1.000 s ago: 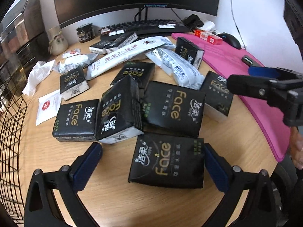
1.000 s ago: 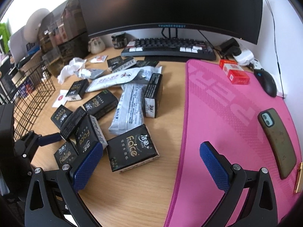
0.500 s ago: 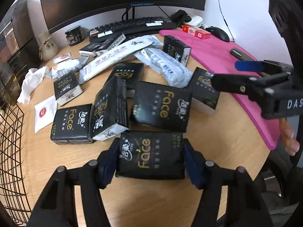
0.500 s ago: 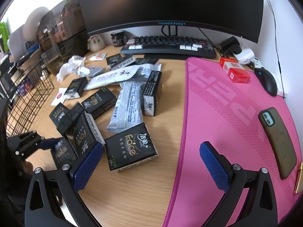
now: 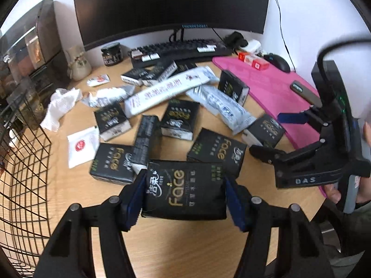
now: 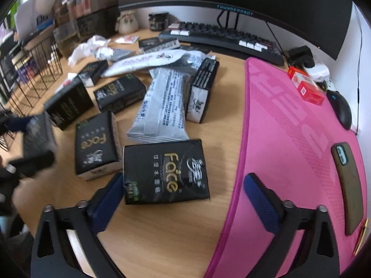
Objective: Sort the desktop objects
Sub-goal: 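Grasp the black Face tissue pack with the left gripper, then carry the tissue pack over the wire basket and release it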
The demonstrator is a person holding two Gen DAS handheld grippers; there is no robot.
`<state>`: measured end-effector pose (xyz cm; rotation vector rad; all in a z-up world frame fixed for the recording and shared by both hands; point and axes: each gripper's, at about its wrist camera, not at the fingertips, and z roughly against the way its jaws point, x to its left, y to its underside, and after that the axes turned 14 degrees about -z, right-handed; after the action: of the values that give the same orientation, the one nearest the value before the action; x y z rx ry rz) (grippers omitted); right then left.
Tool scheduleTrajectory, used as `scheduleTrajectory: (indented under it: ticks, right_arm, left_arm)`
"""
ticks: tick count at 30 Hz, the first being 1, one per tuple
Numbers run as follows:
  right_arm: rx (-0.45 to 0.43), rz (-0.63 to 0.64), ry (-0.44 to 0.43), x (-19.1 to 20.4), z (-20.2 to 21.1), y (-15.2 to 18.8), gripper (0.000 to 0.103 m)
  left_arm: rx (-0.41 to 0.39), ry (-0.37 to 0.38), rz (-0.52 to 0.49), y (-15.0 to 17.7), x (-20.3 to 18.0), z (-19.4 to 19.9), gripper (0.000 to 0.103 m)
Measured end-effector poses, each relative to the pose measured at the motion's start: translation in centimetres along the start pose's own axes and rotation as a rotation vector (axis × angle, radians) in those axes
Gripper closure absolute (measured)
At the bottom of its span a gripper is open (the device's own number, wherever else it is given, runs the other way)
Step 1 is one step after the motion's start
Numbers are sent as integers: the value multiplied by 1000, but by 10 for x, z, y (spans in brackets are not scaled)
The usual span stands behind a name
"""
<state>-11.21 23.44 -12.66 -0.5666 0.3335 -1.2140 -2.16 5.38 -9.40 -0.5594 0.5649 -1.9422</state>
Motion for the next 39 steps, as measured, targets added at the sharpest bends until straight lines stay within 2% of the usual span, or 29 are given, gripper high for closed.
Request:
scheduleTrajectory:
  ticks: [1,7,12,15,19,21,25,28,30,34,39]
  right_arm:
    - [-10,-10,14,-2,2,-2,41]
    - [8,-47,-18,-9,11,-6,41]
    - [-59,-38,-54,4,44,-13,41]
    - [-110,-1,-103,26,69,-25,41]
    - [-167,91,-208,78,95,-48,41]
    - [-186,165,-282,118,106,-59,41]
    - [-197,296,-402,202,114,-78,41]
    - [-178,353,-461,259,104,-88,41]
    - [-137,377,-505,292,92,-91,41]
    - [-107,427,-533,341,76,-86,41]
    - [-88,460,-549,367,68,-79,41]
  left_arm:
    - [-7,-2,2,0,1,3,34]
    - [-47,-40,8,-6,7,19,34]
    - [-128,-70,27,-15,23,52,34]
    - [-183,-114,64,-20,40,82,34]
    - [-244,-173,130,-15,71,119,34]
    - [-258,-226,185,-5,96,140,34]
    - [-228,-361,315,23,148,161,34]
    - [-165,-512,416,52,189,167,34]
    - [-145,-525,460,66,206,167,34]
    - [-125,-541,528,92,236,170,34]
    - [-116,-541,579,113,250,176,34]
